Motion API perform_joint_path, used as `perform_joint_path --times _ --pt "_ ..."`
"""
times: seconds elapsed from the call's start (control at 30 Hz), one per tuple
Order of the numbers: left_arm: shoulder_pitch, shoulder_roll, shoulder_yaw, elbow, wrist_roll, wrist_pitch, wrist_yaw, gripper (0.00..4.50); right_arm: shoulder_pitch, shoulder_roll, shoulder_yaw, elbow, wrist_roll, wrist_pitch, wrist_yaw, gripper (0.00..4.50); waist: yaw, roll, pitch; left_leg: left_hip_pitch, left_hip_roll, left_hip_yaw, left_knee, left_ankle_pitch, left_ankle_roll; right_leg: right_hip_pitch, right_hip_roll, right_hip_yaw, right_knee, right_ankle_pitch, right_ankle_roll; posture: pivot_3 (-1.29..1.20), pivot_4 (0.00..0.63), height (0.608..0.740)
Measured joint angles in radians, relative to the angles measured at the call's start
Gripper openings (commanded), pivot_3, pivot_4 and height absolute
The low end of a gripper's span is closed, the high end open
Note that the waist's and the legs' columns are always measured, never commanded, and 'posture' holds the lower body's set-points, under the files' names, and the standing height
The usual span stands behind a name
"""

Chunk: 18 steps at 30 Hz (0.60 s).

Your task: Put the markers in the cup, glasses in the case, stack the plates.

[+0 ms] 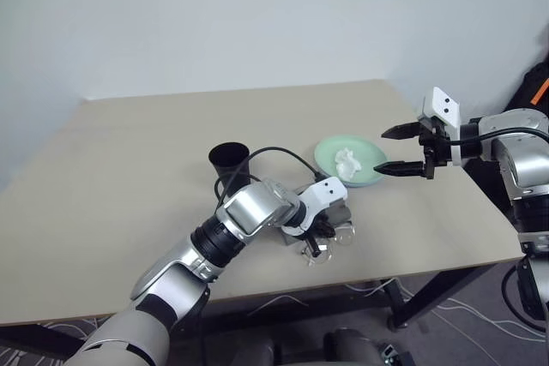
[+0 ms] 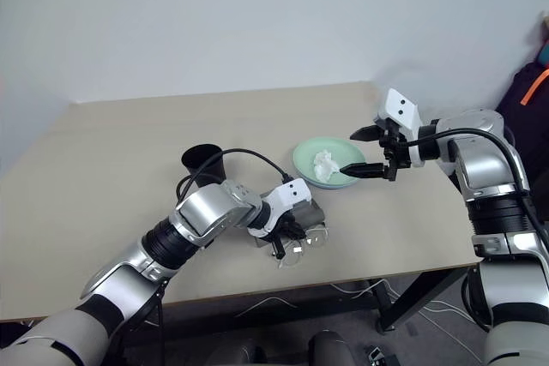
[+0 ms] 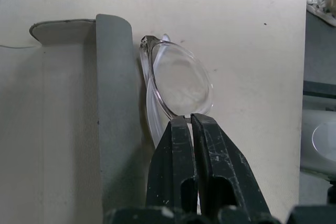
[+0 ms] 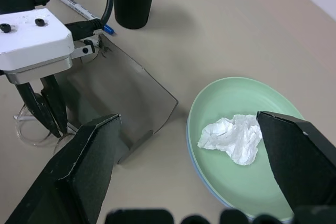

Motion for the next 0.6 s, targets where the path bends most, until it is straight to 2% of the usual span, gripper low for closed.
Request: perform_joint_path --times 0.03,0.13,0.37,0.6 --pt "0.000 0.006 0.000 -0.005 0.001 -0.004 -0.003 0.05 0.000 0.000 0.002 0.000 0.000 0.000 -0.001 4.50 0.000 0.000 0.000 0.000 0.000 0.000 0.000 0.000 0.000 0.000 0.000 0.000 0.000 0.000 0.000 0.00 0.000 0.727" --pt "-0.003 0.019 0.000 -0.015 0.003 -0.005 -0.017 0.61 0.000 0.000 0.006 0.000 0.000 0.000 -0.002 4.50 0.000 0.000 0.000 0.000 0.000 0.000 0.000 0.000 0.000 0.000 0.000 0.000 0.000 0.000 0.000 0.00 0.000 0.727" --pt "-0.018 0.011 0.000 -0.029 0.006 -0.004 -0.016 3.01 0.000 0.000 0.010 0.000 0.000 0.000 -0.006 4.50 0.001 0.000 0.000 0.000 0.000 0.000 0.000 0.000 0.000 0.000 0.000 0.000 0.000 0.000 0.000 0.00 0.000 0.727" --pt "-0.018 0.002 0.000 -0.029 0.015 -0.002 -0.015 3.01 0.001 0.000 0.012 0.000 0.000 0.000 -0.012 4.50 0.000 0.000 0.000 0.000 0.000 0.000 0.000 0.000 0.000 0.000 0.000 0.000 0.000 0.000 0.000 0.00 0.000 0.727"
